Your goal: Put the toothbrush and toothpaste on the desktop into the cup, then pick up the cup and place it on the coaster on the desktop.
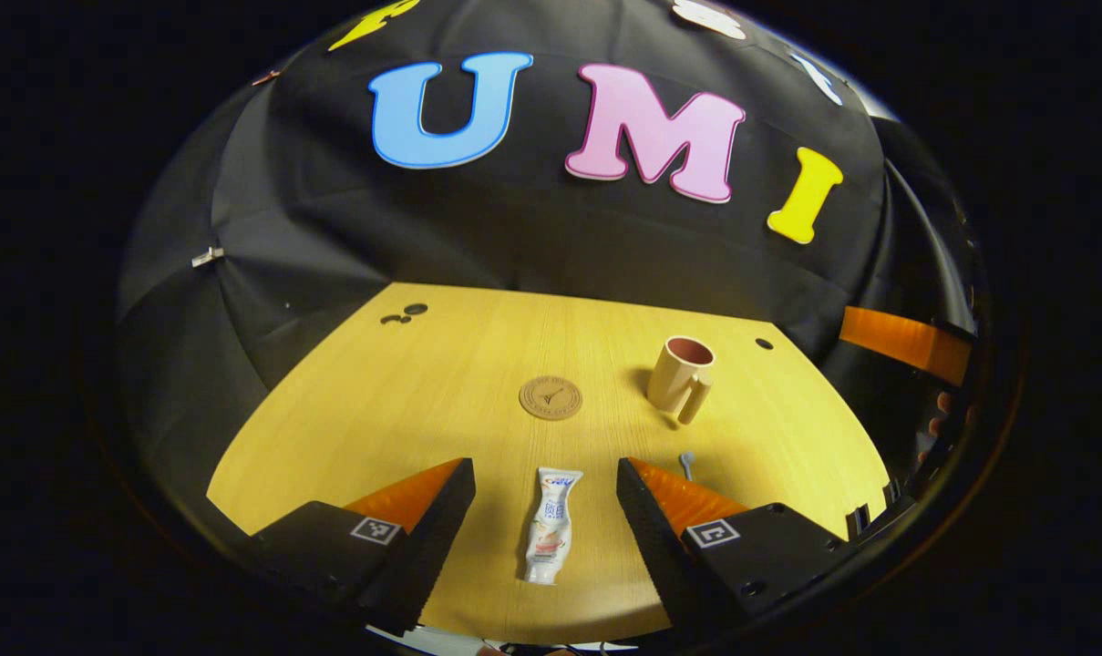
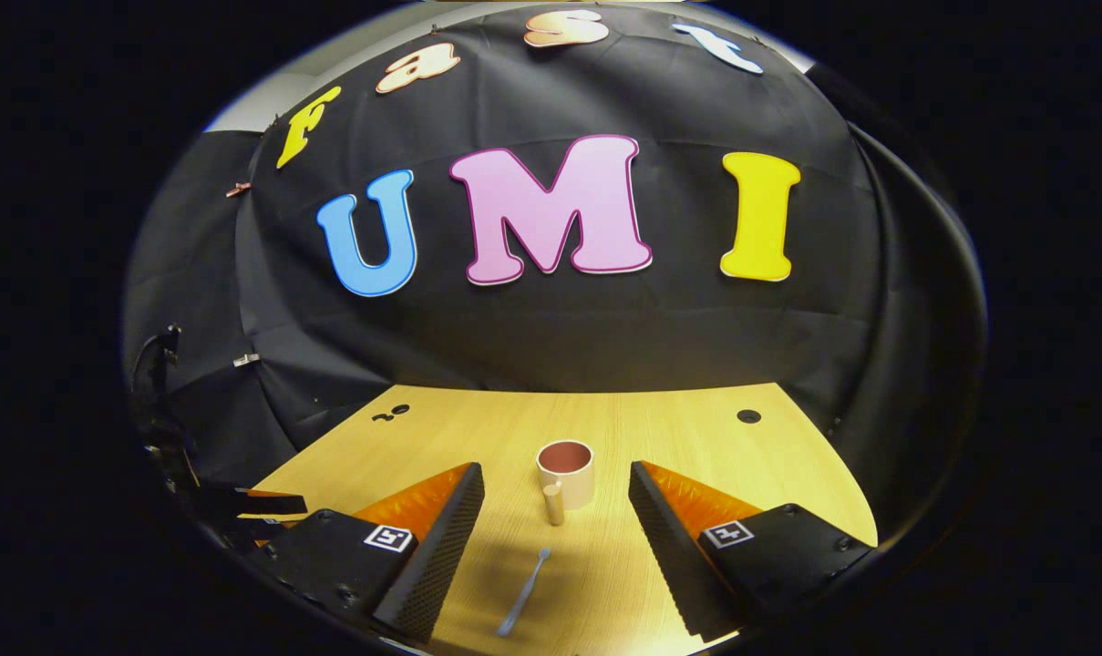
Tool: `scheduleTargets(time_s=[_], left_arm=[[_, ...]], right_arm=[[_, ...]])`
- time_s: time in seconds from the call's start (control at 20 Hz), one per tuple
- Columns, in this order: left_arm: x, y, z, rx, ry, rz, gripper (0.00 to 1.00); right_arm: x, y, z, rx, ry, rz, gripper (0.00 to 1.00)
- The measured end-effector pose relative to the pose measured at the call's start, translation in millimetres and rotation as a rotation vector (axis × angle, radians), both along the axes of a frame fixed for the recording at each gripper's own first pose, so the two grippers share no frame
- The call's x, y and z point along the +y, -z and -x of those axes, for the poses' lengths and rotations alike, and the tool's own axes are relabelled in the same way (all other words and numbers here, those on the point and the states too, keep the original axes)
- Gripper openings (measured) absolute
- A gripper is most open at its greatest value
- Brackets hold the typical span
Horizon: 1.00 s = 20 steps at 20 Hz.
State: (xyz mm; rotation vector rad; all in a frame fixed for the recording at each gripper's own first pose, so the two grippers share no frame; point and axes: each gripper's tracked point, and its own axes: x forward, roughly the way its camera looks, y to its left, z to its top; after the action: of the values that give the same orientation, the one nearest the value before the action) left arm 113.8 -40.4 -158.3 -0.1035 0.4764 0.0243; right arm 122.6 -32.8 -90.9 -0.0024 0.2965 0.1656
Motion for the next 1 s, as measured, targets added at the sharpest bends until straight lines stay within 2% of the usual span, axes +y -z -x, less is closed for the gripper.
scheduleTargets(time_s=[0.25,0.5,0.8,1.0], left_arm=[[-10,50,-20,0.158,0.019,-0.014,0.98],[-5,92,-34,0.316,0.013,-0.076,0.98],[-6,124,-48,0.465,0.024,-0.072,0.98],[-12,142,-52,0.545,0.044,-0.077,0.95]], right_arm=[[-5,25,-7,0.078,-0.037,0.007,0.98],[-17,58,-5,0.166,-0.057,0.077,0.99],[-35,87,-1,0.278,-0.017,0.039,0.99],[-37,90,0,0.294,-0.015,0.024,0.99]])
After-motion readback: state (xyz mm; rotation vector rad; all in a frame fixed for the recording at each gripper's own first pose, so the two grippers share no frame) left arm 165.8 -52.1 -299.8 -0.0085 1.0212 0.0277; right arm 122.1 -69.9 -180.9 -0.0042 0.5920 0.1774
